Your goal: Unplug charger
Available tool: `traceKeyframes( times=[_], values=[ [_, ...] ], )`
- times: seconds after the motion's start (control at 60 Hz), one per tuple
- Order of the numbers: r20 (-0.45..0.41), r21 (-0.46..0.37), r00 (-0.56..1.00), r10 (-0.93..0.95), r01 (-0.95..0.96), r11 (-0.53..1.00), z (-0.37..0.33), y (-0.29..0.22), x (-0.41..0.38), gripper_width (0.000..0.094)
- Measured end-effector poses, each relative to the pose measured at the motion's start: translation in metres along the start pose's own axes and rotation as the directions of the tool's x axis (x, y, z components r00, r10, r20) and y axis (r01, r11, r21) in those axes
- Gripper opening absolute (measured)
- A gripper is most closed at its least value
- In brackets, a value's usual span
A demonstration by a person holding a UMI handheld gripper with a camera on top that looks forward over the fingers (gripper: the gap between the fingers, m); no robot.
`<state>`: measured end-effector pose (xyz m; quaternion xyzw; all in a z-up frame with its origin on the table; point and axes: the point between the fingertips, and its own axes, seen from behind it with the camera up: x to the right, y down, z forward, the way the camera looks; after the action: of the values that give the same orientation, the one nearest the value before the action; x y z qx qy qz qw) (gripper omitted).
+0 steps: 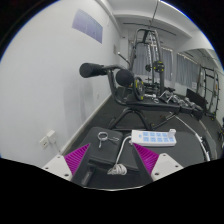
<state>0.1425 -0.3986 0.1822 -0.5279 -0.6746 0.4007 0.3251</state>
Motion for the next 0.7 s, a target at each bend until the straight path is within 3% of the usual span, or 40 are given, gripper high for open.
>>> traceKeyframes(
  times=[0.417, 0.7],
  values=[
    [-0.239, -0.012, 0.969, 0.059, -0.064, 0.998, 0.038, 0.025, 0.205, 0.0856],
    [-0.294, -0.008, 0.951, 0.092, -0.099, 0.995, 0.064, 0.050, 0.290, 0.0858]
  ],
)
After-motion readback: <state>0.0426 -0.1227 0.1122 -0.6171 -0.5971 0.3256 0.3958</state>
